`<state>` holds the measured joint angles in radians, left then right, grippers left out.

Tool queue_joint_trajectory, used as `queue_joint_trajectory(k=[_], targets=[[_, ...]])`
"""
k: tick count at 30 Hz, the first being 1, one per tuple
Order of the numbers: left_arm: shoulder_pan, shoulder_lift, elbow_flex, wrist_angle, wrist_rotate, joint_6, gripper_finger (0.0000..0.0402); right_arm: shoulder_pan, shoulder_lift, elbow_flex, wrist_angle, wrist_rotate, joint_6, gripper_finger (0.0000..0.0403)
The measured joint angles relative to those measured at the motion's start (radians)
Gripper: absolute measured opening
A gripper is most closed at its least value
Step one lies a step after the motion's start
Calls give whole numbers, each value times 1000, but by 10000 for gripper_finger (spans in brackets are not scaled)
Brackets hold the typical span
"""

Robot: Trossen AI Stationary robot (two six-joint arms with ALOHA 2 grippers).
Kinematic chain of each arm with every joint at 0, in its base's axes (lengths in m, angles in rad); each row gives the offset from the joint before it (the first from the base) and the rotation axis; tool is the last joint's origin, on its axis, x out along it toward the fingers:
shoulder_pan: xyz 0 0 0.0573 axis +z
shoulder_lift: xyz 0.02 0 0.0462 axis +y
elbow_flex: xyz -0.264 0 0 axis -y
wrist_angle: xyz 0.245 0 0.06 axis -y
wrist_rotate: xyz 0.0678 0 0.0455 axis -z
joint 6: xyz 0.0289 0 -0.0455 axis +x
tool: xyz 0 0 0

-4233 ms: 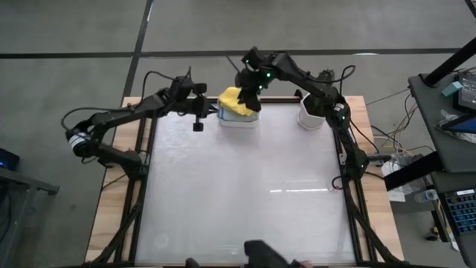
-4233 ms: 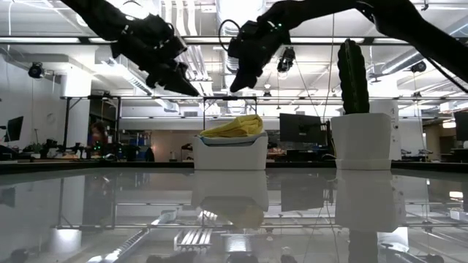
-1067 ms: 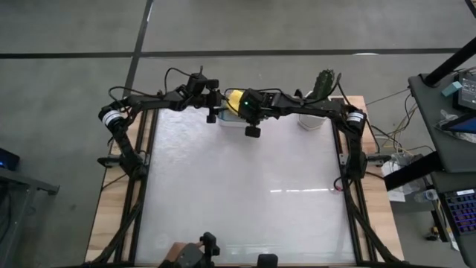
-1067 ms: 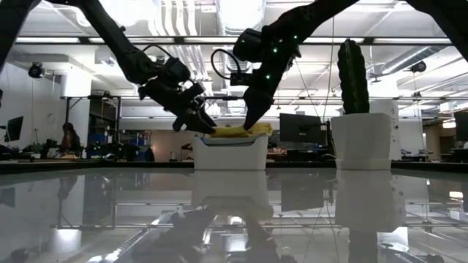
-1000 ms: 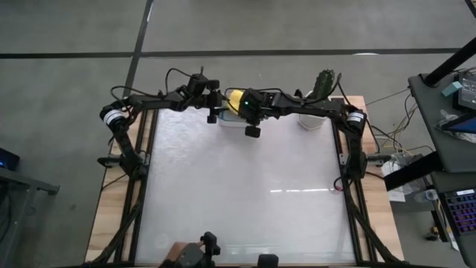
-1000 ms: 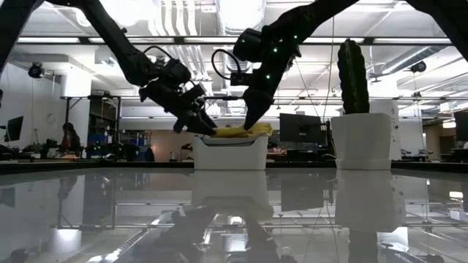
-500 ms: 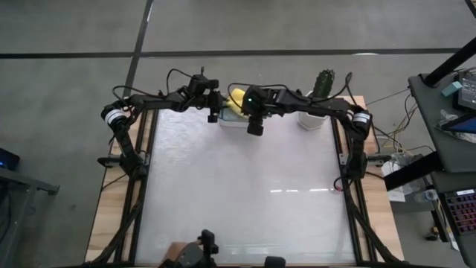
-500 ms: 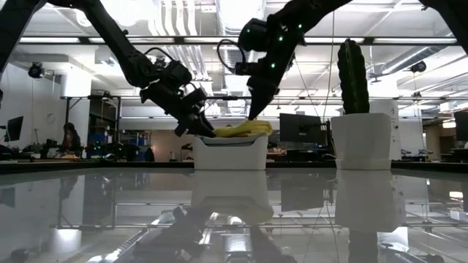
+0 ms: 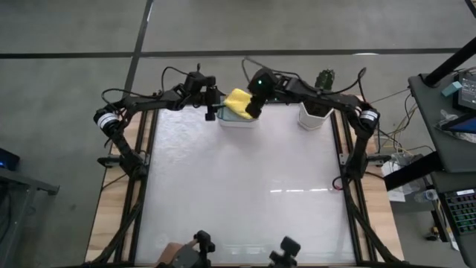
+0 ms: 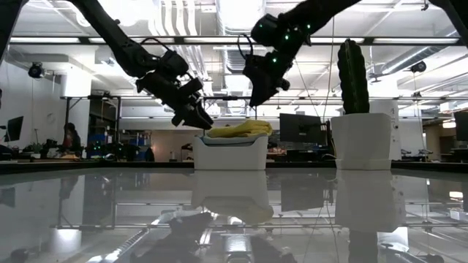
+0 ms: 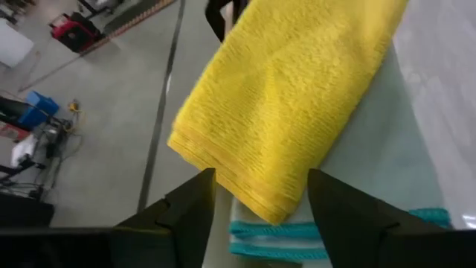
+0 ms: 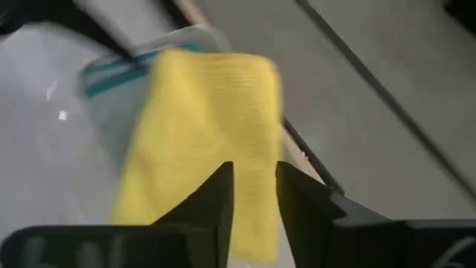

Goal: Fold microfiber towels
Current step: Put the yellow cloth into the bin

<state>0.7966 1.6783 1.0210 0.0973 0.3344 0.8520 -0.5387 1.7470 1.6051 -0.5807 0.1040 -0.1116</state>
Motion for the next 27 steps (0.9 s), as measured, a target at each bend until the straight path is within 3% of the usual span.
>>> queue_joint_trajectory(k=[6, 11, 22, 27], targets=[[1, 12, 30, 88, 11, -84, 199, -83, 53, -2, 99, -35, 99, 47], [1, 55, 111, 102, 16, -328, 176, -94, 71, -2, 135, -64, 66, 13], [10, 182, 314, -37, -57, -879, 128, -69, 40, -2, -7, -64, -5, 9], [9, 203, 323, -125, -56, -906, 130, -51, 38, -13, -21, -62, -40, 9]])
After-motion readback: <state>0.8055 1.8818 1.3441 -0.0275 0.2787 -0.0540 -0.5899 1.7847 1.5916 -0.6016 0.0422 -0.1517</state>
